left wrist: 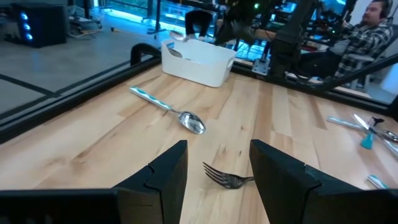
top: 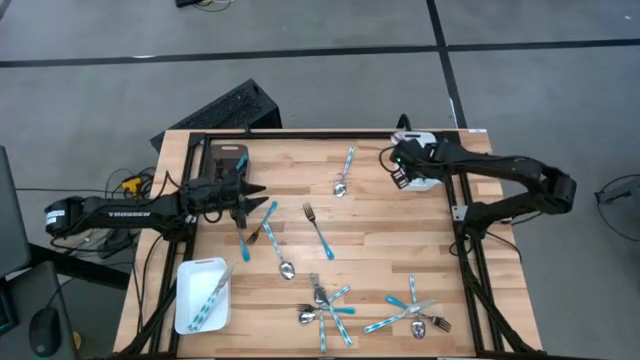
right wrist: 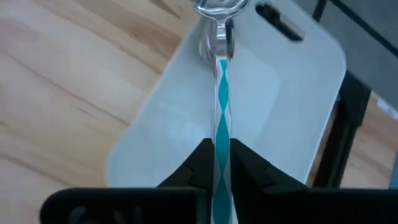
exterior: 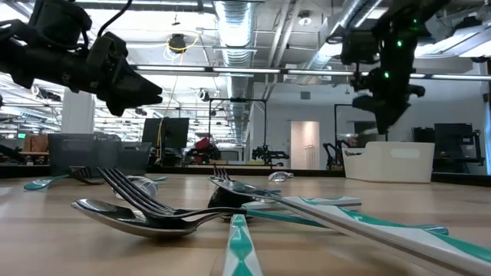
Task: Sort silverware by color (type)
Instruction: Put the blue patterned spoon into the top right white bin
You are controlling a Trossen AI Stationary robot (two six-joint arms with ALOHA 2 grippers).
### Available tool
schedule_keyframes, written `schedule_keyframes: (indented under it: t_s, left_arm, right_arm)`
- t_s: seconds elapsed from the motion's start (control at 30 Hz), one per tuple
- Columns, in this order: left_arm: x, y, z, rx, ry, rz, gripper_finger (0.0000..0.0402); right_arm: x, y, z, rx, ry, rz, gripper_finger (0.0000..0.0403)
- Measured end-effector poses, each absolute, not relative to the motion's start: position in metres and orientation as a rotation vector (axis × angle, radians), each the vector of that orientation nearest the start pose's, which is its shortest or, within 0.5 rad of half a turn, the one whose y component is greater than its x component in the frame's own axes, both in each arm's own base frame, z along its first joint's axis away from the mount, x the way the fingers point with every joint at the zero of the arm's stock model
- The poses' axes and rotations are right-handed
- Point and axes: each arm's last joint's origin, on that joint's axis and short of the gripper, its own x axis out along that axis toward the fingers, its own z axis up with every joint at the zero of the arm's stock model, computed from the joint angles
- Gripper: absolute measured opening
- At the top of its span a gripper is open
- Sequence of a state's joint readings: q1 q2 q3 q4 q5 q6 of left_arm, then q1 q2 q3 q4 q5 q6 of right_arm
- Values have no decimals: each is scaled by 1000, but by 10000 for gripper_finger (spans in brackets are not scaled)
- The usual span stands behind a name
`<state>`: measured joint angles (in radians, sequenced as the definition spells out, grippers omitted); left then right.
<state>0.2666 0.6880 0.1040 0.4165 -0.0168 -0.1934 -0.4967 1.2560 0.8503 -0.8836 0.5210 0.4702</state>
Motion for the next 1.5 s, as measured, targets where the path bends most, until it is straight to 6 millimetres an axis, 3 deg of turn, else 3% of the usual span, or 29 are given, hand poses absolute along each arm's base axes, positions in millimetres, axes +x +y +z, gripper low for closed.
schedule_keyframes:
  t_s: [0.27,0.43,0.6,0.87,1.13,1.27,1.5]
  left_arm:
    - [144,36,170,-208,140,290,160]
    - [145,34,170,-218,140,284,160]
    - [145,34,170,-224,130,358,160]
    - [145,33,168,-228,147,360,160]
    - [144,33,165,-200,186,357,160]
    - [144,33,165,-212,184,361,160]
    - [144,33,165,-261,175,370,160]
  right_arm:
    - [170,-121,200,374,1102,-1212,115]
    - [175,-116,204,364,1041,-1186,170]
    - [190,-103,221,349,825,-1100,197]
    - [229,-68,253,250,456,-829,194]
    - [255,-41,266,35,356,-321,188]
    - [270,-46,259,139,290,-410,167]
    - [296,-65,208,364,369,-588,130]
